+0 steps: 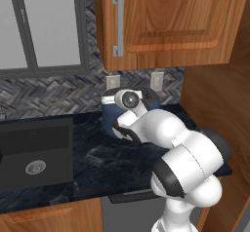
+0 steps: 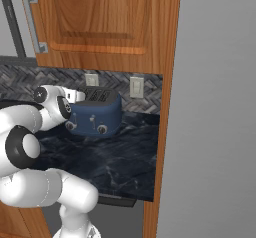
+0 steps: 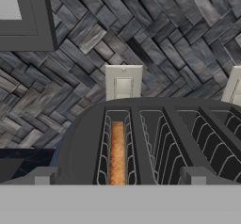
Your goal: Start the toaster. Once the lever pops up, take the bread to the plate on the dining counter.
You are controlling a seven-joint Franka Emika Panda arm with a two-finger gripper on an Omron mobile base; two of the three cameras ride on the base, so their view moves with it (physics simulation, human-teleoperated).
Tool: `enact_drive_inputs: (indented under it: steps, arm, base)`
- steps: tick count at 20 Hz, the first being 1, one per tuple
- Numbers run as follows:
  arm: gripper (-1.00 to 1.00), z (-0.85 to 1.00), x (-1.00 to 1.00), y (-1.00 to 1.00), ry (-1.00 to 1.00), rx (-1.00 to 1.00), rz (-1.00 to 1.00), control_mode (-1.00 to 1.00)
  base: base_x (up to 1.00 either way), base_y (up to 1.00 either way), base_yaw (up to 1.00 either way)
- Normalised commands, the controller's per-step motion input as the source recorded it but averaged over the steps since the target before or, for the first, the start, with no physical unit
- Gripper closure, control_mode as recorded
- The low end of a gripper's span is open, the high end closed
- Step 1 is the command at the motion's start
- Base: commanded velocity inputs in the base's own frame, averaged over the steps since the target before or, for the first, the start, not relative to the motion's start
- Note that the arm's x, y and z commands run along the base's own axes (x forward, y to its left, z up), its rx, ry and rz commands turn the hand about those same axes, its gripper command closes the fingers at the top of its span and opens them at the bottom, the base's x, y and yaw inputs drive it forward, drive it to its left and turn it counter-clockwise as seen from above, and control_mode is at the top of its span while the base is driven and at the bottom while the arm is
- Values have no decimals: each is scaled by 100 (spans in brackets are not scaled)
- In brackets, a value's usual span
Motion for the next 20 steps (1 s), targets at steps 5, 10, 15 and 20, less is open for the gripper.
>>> enact_drive_inputs:
  steps: [5, 10, 15, 20]
  arm:
    - [-100, 0, 0, 0, 0, 0, 0, -100]
    - [-100, 0, 0, 0, 0, 0, 0, -100]
    - [-100, 0, 0, 0, 0, 0, 0, -100]
    - [-100, 0, 0, 0, 0, 0, 0, -100]
  base:
    - [0, 0, 0]
    - [0, 0, 0]
    - [0, 0, 0]
    - [0, 0, 0]
